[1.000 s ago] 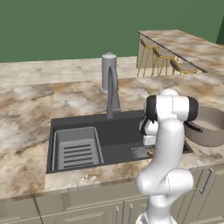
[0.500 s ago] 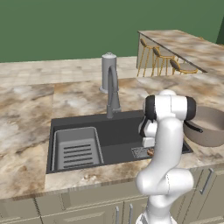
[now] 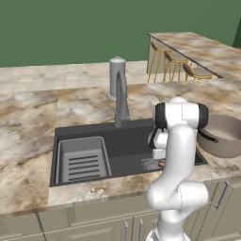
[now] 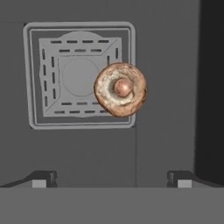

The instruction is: Dump the mushroom from the pot into the sink. Then turn on the water and wash the mushroom. Then turn off the water and put the mushroom back in the pot.

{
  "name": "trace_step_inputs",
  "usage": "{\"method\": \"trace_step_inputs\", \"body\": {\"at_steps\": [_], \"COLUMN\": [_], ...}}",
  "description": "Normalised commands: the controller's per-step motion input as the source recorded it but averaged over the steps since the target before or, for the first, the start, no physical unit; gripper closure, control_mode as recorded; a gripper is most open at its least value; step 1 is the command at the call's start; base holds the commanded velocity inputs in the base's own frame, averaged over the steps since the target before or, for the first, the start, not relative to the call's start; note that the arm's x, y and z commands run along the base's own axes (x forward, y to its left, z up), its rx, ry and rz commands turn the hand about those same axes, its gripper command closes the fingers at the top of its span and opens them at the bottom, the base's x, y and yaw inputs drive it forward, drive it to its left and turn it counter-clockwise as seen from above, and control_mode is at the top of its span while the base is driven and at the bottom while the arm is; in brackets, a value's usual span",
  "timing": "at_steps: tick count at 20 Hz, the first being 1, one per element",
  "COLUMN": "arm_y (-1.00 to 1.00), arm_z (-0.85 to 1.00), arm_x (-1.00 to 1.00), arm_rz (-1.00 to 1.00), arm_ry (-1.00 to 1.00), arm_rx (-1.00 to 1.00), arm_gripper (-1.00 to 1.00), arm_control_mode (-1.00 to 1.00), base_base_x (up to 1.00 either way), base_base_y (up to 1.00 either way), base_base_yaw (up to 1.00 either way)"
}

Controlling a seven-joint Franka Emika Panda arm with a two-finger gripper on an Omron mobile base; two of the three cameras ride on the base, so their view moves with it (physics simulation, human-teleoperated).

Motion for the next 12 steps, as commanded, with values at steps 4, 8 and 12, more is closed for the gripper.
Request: {"method": "trace_step_inputs", "body": {"at_steps": [4,8,12], "arm_y": [0.0,0.0,0.0], "arm_z": [-0.13,-0.13,-0.18], "arm_x": [0.16,0.14,0.08], "arm_rz": [0.0,0.0,0.0], "arm_ry": [-0.01,0.0,0.0], "arm_rx": [0.0,0.0,0.0], "arm_gripper": [-1.0,-1.0,-1.0], "arm_control_mode": [-1.0,-1.0,-1.0], "base_base_x": [0.0,0.0,0.0], "base_base_y": [0.0,0.0,0.0], "base_base_yaw": [0.0,0.0,0.0]}}
